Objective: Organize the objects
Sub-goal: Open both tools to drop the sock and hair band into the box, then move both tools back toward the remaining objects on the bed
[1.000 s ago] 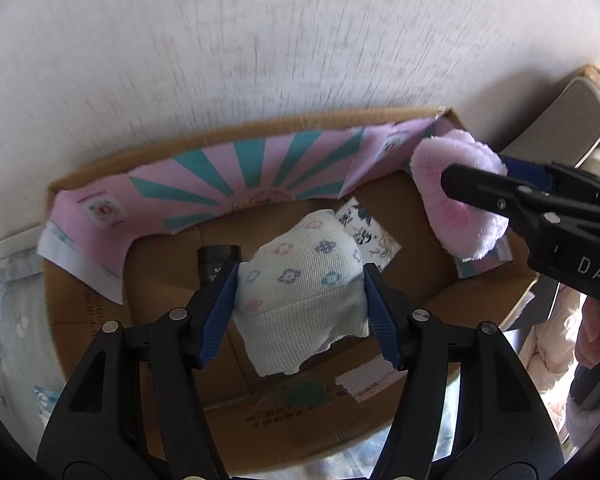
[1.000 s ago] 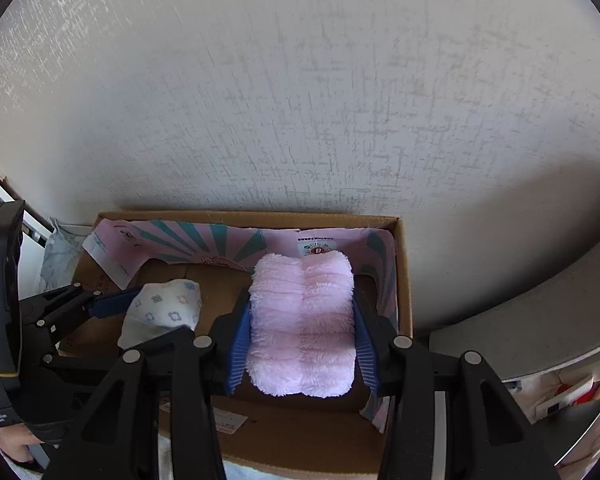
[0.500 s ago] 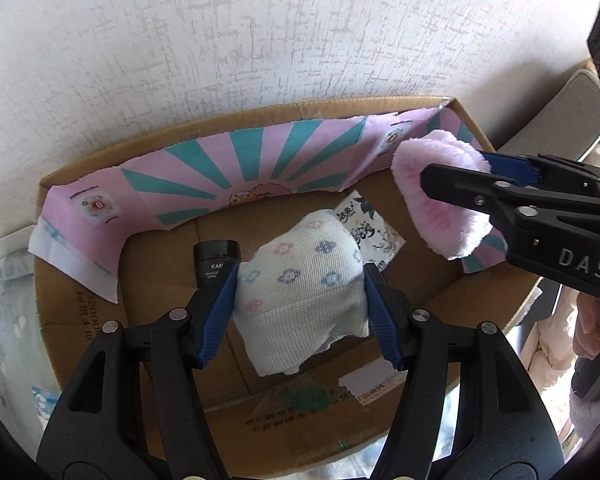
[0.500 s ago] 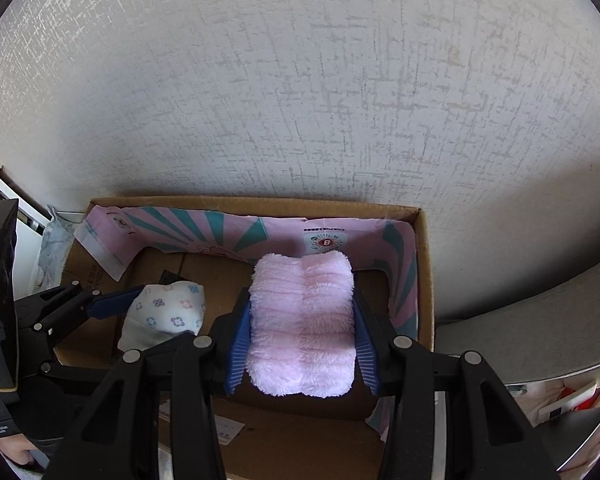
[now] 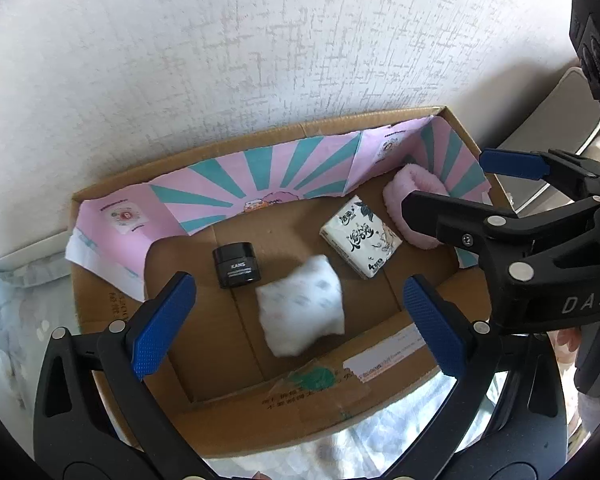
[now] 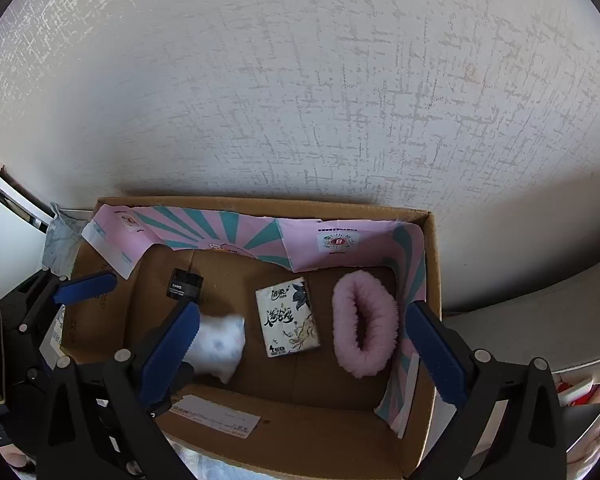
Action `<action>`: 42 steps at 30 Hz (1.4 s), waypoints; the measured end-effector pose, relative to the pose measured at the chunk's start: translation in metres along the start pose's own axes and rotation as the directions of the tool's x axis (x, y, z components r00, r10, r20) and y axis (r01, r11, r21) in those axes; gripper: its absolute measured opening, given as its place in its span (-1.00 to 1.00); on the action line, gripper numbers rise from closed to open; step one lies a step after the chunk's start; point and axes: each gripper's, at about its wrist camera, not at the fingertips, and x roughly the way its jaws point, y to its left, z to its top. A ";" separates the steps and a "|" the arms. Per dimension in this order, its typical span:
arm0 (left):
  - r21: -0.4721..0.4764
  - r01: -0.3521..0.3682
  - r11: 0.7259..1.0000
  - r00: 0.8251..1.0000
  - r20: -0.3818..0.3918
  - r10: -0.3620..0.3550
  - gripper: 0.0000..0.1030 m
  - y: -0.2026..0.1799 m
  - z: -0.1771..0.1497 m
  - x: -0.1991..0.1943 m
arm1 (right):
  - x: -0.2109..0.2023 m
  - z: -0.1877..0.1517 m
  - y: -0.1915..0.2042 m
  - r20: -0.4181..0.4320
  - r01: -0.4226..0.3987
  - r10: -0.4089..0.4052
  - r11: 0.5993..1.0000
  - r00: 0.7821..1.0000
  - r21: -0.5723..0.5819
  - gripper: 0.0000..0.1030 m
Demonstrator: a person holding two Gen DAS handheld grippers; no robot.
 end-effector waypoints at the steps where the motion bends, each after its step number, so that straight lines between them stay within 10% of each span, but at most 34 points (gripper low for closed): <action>1: 0.003 -0.002 1.000 1.000 0.002 0.002 1.00 -0.002 -0.001 0.001 | -0.003 -0.001 -0.002 0.002 0.000 0.000 1.000 1.000 0.004 0.99; 25: -0.029 0.022 0.999 0.990 0.137 -0.018 1.00 0.034 -0.008 -0.105 | -0.049 0.007 0.034 0.010 0.025 -0.025 0.998 1.000 0.054 0.99; 42: -0.082 -0.046 0.996 0.958 0.279 0.067 1.00 0.126 -0.064 -0.217 | -0.105 -0.010 0.117 0.105 0.128 -0.125 0.992 0.987 -0.022 0.99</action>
